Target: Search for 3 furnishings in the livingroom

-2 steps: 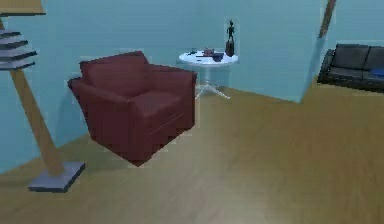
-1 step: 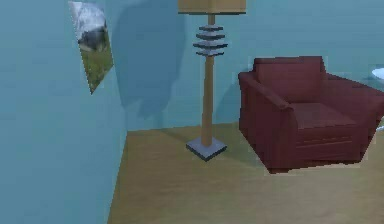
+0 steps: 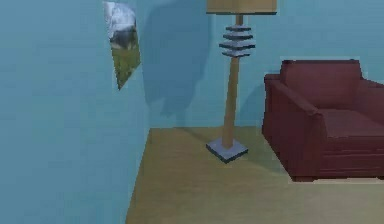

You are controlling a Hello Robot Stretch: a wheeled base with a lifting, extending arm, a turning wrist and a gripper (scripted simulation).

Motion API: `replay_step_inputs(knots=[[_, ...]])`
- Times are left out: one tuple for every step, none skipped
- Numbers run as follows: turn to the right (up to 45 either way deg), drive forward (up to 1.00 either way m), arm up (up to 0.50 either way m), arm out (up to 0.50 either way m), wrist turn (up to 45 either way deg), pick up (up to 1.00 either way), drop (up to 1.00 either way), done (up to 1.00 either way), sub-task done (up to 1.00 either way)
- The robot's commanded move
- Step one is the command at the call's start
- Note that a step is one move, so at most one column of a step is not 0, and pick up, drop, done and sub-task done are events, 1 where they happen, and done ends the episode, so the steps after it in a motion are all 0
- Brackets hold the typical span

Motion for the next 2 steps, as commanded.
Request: replay_step_inputs(knots=[[0.0, 0.85, 0.00, 0.00, 0.0, 0.00, 0.00, 0.00, 0.00], [18.0, 0.00, 0.00, 0.00, 0.0, 0.00, 0.00, 0.00, 0.00]])
